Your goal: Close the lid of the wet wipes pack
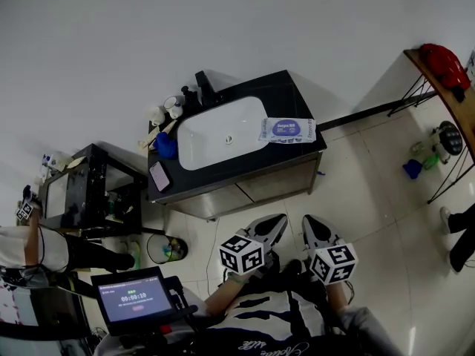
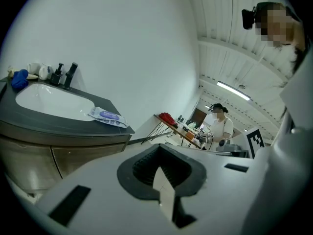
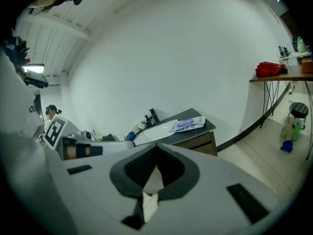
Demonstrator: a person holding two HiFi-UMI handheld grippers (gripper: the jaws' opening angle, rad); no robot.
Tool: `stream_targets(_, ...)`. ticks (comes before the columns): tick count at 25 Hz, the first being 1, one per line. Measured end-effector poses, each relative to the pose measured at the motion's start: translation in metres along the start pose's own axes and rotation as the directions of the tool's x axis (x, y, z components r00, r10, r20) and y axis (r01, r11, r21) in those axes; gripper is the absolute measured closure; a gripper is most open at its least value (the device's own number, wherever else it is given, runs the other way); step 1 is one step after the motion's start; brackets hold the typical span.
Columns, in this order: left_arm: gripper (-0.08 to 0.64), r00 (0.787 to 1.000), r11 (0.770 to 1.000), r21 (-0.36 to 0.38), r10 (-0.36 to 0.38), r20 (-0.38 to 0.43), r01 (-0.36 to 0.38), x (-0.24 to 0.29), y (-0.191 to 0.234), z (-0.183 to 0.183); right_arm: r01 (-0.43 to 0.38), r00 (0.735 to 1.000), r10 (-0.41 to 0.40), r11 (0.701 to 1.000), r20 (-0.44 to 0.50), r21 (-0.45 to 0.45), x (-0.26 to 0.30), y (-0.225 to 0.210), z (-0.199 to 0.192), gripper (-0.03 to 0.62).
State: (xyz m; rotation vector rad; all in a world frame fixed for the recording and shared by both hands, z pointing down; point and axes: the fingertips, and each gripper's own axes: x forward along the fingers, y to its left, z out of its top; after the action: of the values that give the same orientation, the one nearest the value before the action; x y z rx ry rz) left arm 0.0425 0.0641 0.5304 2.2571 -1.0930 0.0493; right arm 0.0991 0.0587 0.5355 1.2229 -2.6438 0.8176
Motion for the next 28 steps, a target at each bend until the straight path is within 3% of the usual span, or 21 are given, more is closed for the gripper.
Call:
stream_targets(5, 0.560, 0.999, 1.000, 0.013, -0.020, 0.025, 0.020, -0.008, -0.001, 0.009, -0.021, 1.000, 0.021, 1.000, 0.017, -0.020, 0.005, 0.018, 0.004, 0.594)
stream_targets(12, 0.560, 0.999, 0.996, 0.079, -0.030, 0.015, 0.029, -0.030, 0.004, 0.018, 0.044, 0.996, -0.042, 0.999, 0.073, -0.015, 0.003, 0.036, 0.019, 0.594)
stream_targets(28, 0.559, 0.997, 0.999, 0.033, -0.023, 0.070, 0.020, -0.063, 0.018, 0.019, 0.063, 0.997, -0.061, 0.998, 0.053, -0.031, 0.004, 0.061, 0.013, 0.594)
